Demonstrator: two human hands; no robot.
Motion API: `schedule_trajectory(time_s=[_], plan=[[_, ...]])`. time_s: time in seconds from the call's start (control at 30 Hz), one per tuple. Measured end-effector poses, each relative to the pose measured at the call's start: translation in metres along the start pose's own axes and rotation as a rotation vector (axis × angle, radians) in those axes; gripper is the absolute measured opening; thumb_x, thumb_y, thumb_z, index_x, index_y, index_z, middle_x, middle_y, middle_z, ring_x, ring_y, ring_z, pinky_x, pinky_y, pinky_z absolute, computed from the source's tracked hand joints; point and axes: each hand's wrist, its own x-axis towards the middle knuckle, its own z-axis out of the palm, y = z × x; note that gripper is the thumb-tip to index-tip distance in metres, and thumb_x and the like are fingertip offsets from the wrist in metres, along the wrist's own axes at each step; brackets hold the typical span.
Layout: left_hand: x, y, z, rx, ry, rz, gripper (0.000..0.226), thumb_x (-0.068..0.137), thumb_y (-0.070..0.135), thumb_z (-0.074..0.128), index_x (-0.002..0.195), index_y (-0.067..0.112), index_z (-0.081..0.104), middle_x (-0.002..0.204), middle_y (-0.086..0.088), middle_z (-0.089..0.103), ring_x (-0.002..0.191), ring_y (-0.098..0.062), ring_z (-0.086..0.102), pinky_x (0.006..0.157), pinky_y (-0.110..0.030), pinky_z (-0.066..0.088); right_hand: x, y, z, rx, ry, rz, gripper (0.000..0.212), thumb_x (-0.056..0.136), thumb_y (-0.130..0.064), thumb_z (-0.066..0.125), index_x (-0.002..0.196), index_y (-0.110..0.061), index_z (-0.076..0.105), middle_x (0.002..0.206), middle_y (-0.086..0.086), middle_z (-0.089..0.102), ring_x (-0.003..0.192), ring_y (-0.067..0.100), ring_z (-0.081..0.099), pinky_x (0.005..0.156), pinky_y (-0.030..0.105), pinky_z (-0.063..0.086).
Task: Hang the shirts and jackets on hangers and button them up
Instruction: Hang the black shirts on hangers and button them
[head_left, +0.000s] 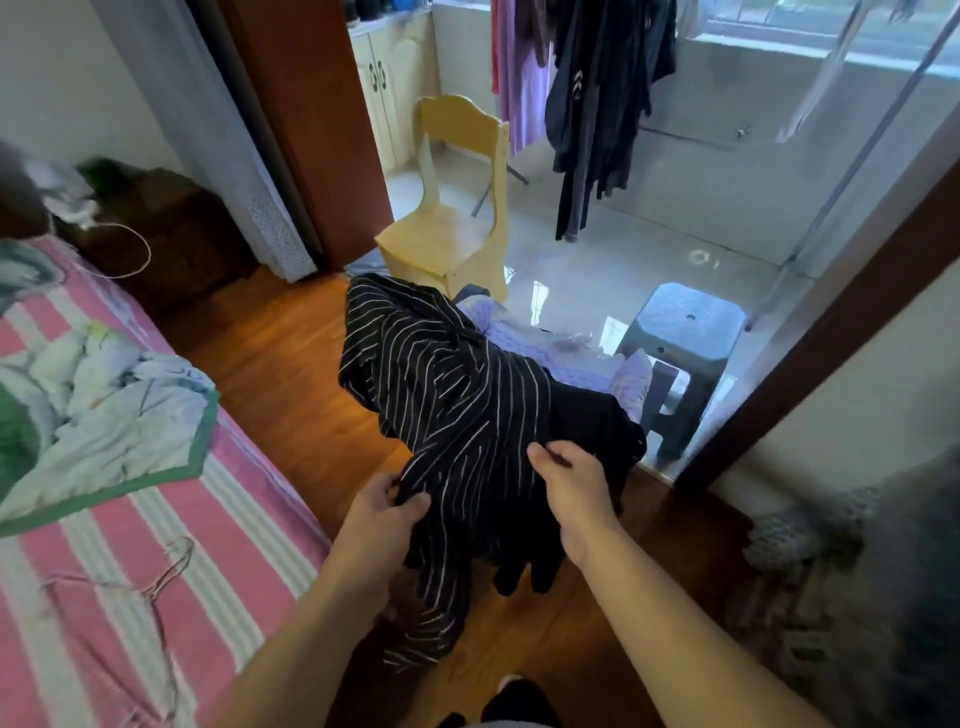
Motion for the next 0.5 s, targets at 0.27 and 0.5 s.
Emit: schedule_trajectory(time_s=[0.27,0.5], plan=[[-0.021,-0.019,-0.009,0.581,-0.089,0.717,0.088,0.083,0.025,0.078,0.154,0.028,0.027,0.146,0.018,0.032,0.141,0.0,0.033,0.117,-0.027,0.033,-0.059,-0.067,0.037,0.443,-0.298,0.147,0.011,0.093,-0.001,0.065,0.101,0.007,0.064,0.096,0.019,0.074,0.085,0.028,0.074,0.072,0.039,0.062],[-0.033,0.011,-0.027,0.075,0.148,0.64,0.039,0.1,-0.002,0.053,0.123,0.026,0.067,0.115,0.016,0.073,0.111,-0.002,0.066,0.095,-0.022,0.052,-0.075,-0.084,0.065,0.282,-0.594,0.157,0.02,0.096,-0.001,0.061,0.114,0.008,0.066,0.111,0.021,0.073,0.1,0.028,0.073,0.082,0.035,0.062]])
